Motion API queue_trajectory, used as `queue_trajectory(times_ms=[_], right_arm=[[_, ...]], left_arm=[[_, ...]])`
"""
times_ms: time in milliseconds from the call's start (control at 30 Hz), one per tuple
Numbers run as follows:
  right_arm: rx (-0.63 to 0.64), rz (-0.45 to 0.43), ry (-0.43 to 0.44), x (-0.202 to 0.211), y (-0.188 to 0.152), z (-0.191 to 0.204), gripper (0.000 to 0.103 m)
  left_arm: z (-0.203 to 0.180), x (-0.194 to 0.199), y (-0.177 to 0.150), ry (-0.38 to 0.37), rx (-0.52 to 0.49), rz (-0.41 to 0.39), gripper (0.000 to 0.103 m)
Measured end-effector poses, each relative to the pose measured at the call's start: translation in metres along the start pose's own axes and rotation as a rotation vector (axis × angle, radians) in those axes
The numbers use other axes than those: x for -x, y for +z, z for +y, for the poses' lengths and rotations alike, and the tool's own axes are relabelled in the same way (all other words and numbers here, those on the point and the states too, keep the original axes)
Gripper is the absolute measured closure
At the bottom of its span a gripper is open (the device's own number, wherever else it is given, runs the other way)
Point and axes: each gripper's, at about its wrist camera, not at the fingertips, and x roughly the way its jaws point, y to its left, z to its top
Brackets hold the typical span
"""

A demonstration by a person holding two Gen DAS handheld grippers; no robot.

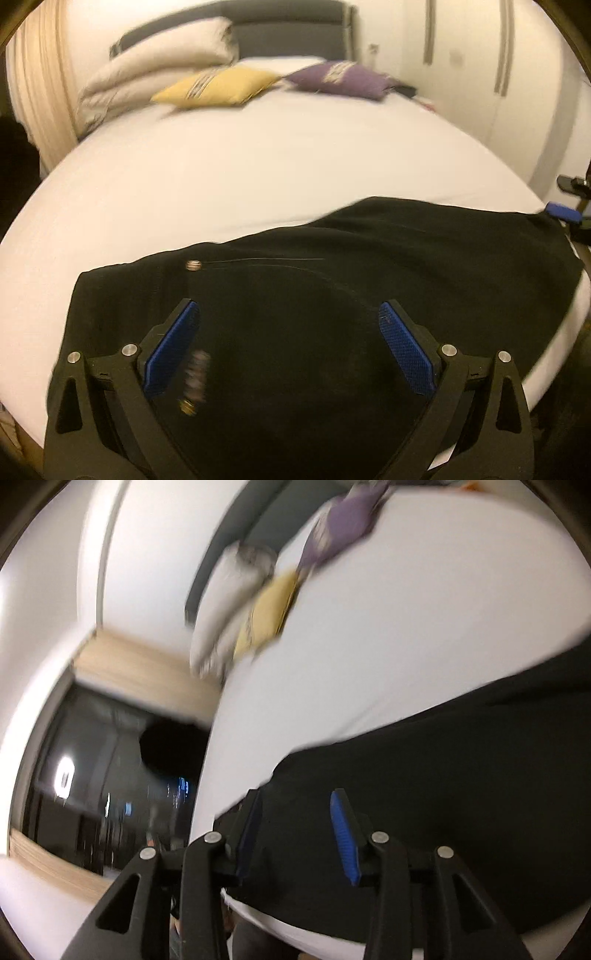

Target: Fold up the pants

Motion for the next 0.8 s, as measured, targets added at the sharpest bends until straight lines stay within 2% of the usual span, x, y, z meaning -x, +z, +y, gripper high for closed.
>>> queue_trajectory(times_ms=[33, 100, 233, 300, 333, 367, 400, 467, 533, 567, 633, 700, 800], right_arm=[[0.008, 0.050, 0.007, -0.028, 0.003, 0.011, 0.061], [0.024, 0.188, 0.084, -0.098, 0.007, 0.034, 0.060], [0.030, 0.356, 0.125, -0.193, 0.011, 0.043, 0.057], [-0.016, 0.415, 0.069, -0.234, 0.011, 0.022, 0.060], [-0.030, 0.414, 0.049, -0.243, 0.015, 0.015, 0.069], [-0.063, 0.399, 0.043, -0.251, 0.023, 0.003, 0.094], [-0.100, 0.382, 0.042, -0.253, 0.032, -0.004, 0.103], [-0.181, 0.260, 0.081, -0.229, 0.045, -0.030, 0.103], [-0.205, 0.127, 0.024, -0.196, 0.058, -0.046, 0.103], [-0.225, 0.051, -0.007, -0.177, 0.064, -0.055, 0.102], [-0.267, -0.035, -0.041, -0.146, 0.067, -0.062, 0.098], [-0.228, -0.032, -0.006, -0.122, 0.056, -0.055, 0.071], [-0.127, 0.066, 0.117, -0.146, 0.043, -0.017, 0.050]], left_arm=[[0.010, -0.005, 0.003, 0.015, 0.012, 0.016, 0.004], [0.025, -0.013, 0.005, 0.038, 0.033, 0.031, 0.004], [0.061, -0.034, -0.008, 0.070, 0.110, 0.090, 0.004], [0.072, -0.045, -0.020, 0.064, 0.133, 0.113, 0.005], [0.074, -0.047, -0.027, 0.060, 0.124, 0.110, 0.004], [0.074, -0.047, -0.031, 0.055, 0.118, 0.093, 0.004], [0.077, -0.046, -0.033, 0.046, 0.120, 0.076, 0.004], [0.081, -0.047, -0.034, 0.036, 0.137, 0.065, 0.004], [0.082, -0.048, -0.035, 0.037, 0.143, 0.050, 0.004], [0.082, -0.048, -0.035, 0.040, 0.141, 0.042, 0.004], [0.083, -0.046, -0.041, 0.040, 0.148, 0.028, 0.004], [0.085, -0.044, -0.046, 0.048, 0.155, 0.021, 0.004], [0.083, -0.044, -0.045, 0.064, 0.155, 0.023, 0.004]])
